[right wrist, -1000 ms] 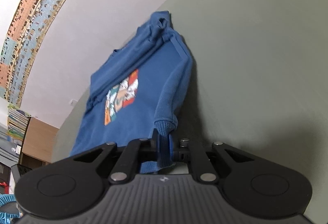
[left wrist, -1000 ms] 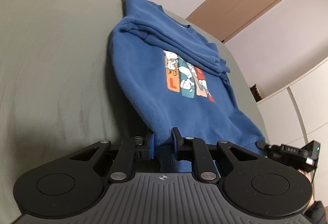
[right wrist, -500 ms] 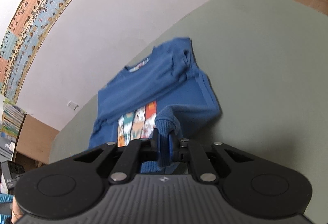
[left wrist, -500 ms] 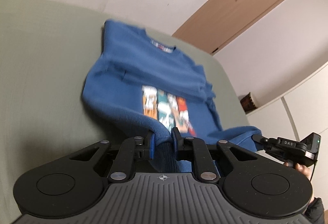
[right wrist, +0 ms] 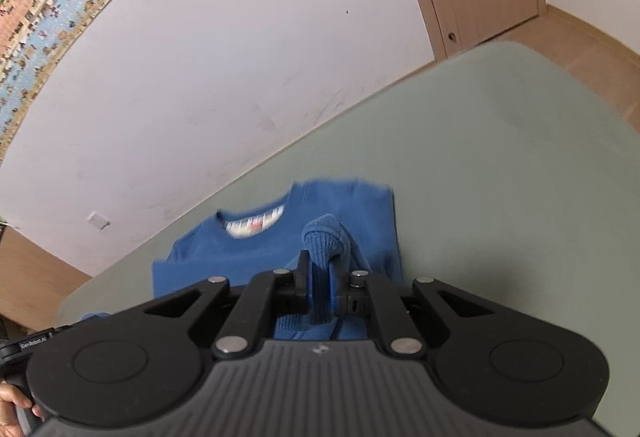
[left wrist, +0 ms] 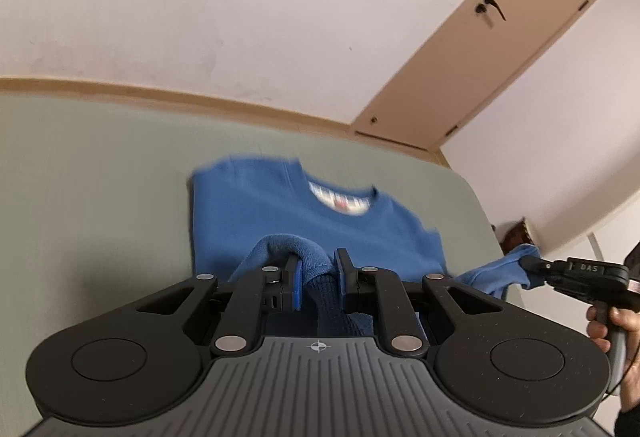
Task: Fold clothes
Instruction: 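Lift the hem with both grippers and fold it over toward the collar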
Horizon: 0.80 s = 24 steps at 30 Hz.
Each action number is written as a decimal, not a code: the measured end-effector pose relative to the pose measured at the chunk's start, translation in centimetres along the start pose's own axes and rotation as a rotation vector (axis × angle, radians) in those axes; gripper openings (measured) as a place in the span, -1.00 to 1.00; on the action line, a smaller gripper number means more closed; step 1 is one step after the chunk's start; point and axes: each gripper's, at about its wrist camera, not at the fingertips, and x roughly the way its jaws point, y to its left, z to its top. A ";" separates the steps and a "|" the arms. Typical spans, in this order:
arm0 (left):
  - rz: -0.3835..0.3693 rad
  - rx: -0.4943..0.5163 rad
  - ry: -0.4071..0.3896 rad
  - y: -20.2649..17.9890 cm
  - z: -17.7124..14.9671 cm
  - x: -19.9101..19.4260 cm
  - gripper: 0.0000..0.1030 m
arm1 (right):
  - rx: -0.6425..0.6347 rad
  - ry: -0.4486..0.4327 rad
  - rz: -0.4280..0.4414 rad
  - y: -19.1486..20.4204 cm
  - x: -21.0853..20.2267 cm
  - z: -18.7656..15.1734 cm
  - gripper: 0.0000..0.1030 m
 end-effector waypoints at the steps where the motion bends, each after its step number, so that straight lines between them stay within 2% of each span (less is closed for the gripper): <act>1: 0.007 0.004 -0.005 0.0 1.0 0.8 -0.71 | 0.000 -0.002 -0.001 0.2 0.9 1.1 -0.86; 7: 0.061 -0.018 -0.012 1.4 5.2 5.5 -0.71 | 0.006 0.027 -0.054 0.4 7.5 5.3 -0.86; 16: 0.137 -0.027 0.053 4.1 5.9 11.7 -0.71 | 0.056 0.082 -0.104 -0.6 15.4 6.4 -0.83; 21: 0.101 -0.084 0.063 5.7 6.6 11.9 -0.55 | 0.111 0.084 -0.101 -1.7 16.3 6.6 -0.65; 22: 0.088 -0.090 0.053 5.9 7.0 11.4 -0.47 | 0.117 0.078 -0.093 -1.9 16.1 6.7 -0.57; 24: 0.080 -0.080 0.044 6.1 7.9 10.6 -0.29 | 0.119 0.023 -0.084 -2.3 15.0 7.1 -0.21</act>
